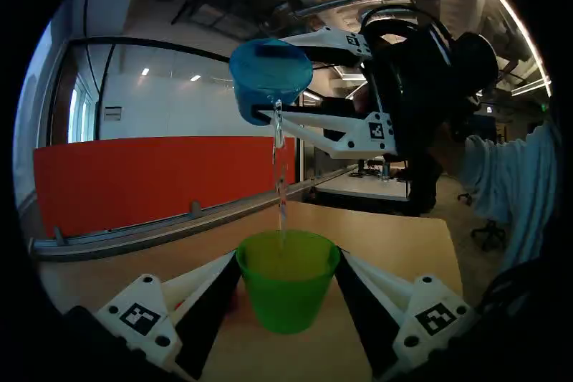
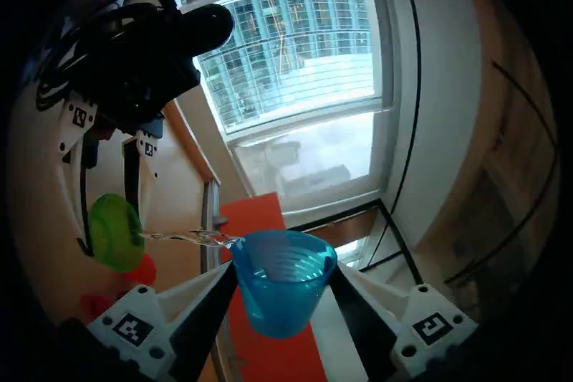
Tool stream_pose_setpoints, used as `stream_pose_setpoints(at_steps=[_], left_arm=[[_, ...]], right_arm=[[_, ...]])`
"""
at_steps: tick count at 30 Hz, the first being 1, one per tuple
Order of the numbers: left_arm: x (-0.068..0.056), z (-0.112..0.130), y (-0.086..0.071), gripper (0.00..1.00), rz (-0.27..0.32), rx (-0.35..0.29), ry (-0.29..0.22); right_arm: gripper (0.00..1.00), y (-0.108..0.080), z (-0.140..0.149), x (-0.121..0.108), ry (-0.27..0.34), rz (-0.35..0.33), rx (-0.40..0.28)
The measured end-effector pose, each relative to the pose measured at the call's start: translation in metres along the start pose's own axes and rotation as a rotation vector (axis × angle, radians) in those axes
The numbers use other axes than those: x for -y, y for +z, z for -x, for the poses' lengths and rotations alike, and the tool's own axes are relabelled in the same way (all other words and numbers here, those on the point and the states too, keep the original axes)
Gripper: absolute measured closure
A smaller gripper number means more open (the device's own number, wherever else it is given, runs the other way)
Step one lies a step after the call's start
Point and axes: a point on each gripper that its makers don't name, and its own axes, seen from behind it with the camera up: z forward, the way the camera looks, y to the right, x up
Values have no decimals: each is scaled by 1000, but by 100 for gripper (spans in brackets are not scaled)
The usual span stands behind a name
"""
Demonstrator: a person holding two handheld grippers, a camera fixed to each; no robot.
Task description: Pour water
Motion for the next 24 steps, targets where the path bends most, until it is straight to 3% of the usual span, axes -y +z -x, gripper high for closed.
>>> stream_pose_setpoints(at_steps=[24], left_arm=[[4,4,4,12,0,10,1]], right_arm=[[11,6,-5,-6,-103,7,-3]])
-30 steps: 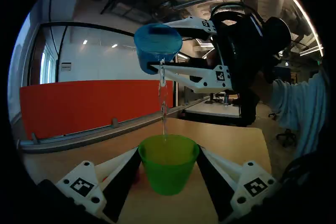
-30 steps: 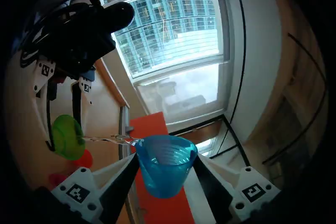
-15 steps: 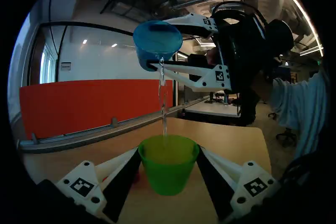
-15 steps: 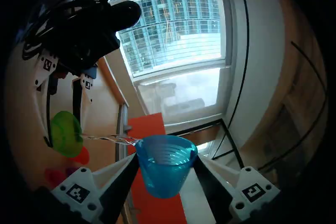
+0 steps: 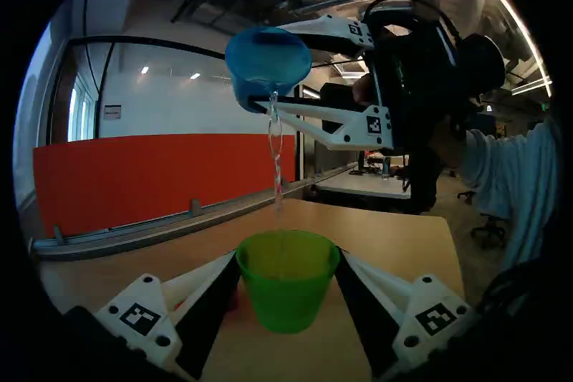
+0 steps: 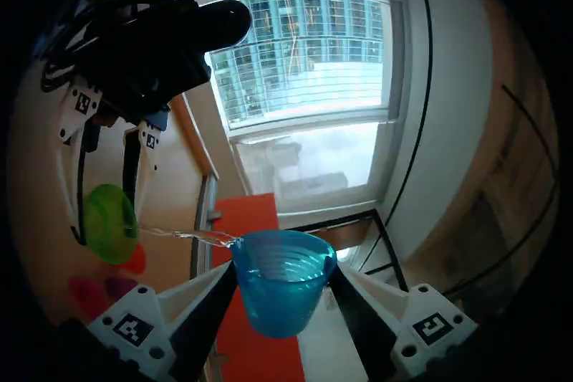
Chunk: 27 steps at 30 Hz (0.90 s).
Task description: Pour water
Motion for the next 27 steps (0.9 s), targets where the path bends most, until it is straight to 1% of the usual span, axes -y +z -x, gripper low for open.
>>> stream_pose_setpoints(at_steps=[12,27], left_arm=[[4,-1,-1,12,-9,-1,-3],[9,-1,0,12,-15,-4,-7]], right_arm=[[10,5,-7,-5,-61,11,-2],[10,7,-12,-11,-134,24,-1]])
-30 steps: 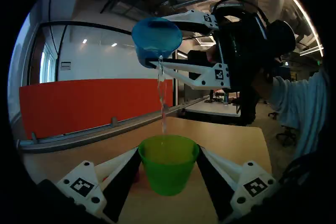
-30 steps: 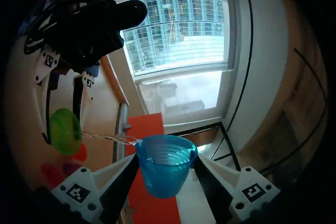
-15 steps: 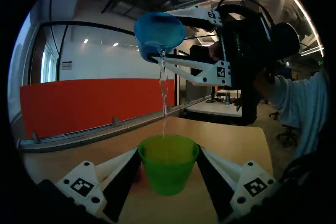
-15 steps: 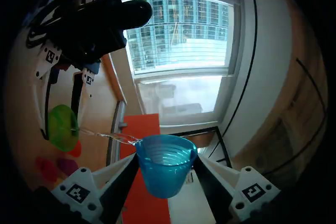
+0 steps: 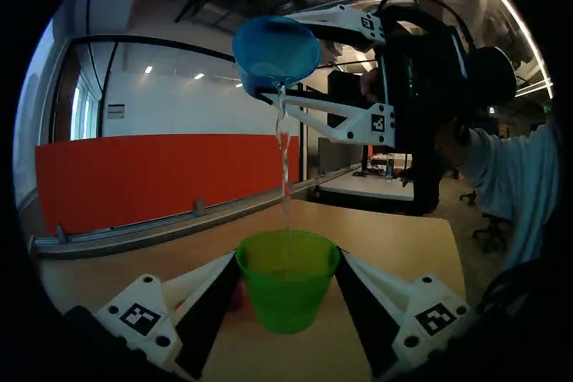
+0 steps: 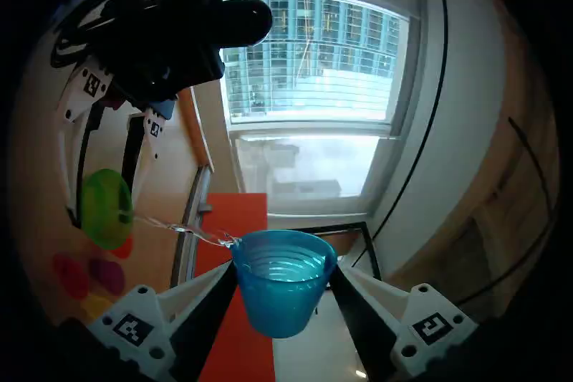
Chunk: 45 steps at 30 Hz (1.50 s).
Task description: Pour water
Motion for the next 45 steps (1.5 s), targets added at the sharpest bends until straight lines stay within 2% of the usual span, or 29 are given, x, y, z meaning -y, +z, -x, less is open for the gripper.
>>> stream_pose_setpoints(at_steps=[18,33,41,45], left_arm=[[0,-2,-1,12,-1,-3,1],[4,0,-2,12,-7,-7,-7],[4,0,-2,12,-9,-6,-7],[4,0,-2,12,-8,-7,-6]], right_arm=[[11,2,-4,-4,-96,13,2],[11,3,-18,-3,-183,18,-13],[11,3,-22,1,-182,13,-18],[11,3,-22,0,-149,14,-19]])
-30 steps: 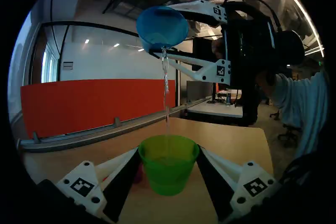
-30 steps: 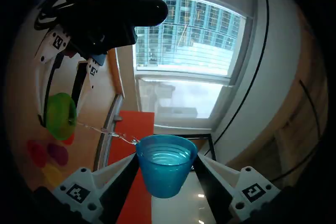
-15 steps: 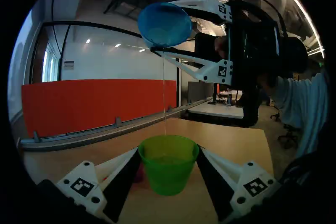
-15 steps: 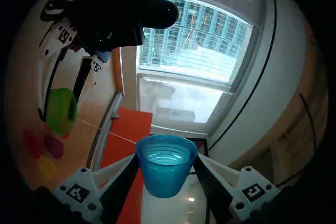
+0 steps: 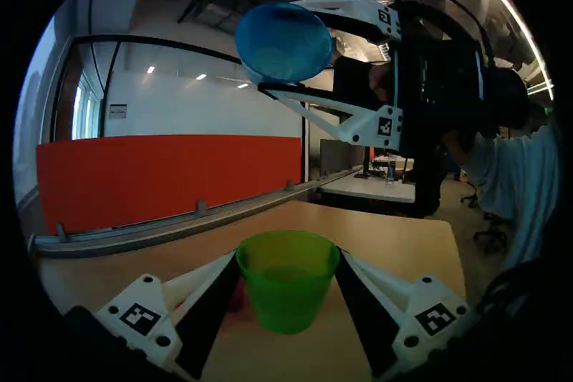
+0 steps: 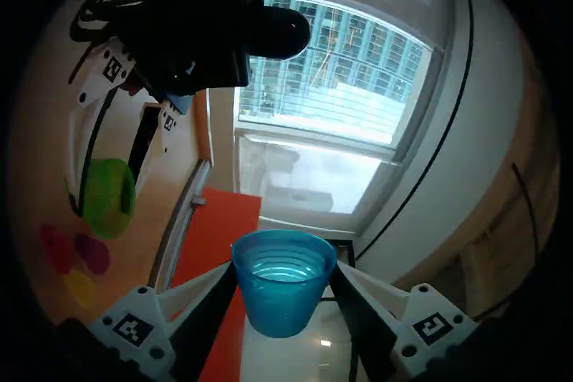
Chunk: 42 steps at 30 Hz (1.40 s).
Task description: Pour water
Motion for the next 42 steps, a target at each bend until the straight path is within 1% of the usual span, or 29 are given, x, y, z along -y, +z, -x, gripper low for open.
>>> stream_pose_setpoints(at_steps=[3,5,8,11,20,27,33,39,42], left_arm=[[0,-1,0,12,0,0,2],[0,-2,0,12,0,-2,3],[0,-3,0,12,0,-4,3],[1,-3,-1,12,-2,-3,8],[2,-5,-3,12,-8,-3,15],[1,-6,-4,12,-10,-2,19],[2,-9,-5,12,-13,-4,26],[5,-9,-6,12,-20,-6,23],[6,-8,-7,12,-25,-5,26]], right_arm=[[11,-1,3,-2,52,2,3],[10,-2,5,-3,100,3,7],[10,-5,9,-2,193,1,10],[11,-9,12,0,301,-6,12],[10,-19,13,15,655,-29,28],[11,-25,6,29,965,-58,37],[10,-27,-1,37,1222,-80,34],[11,-27,-1,41,1447,-92,36],[10,-27,3,42,1531,-91,47]])
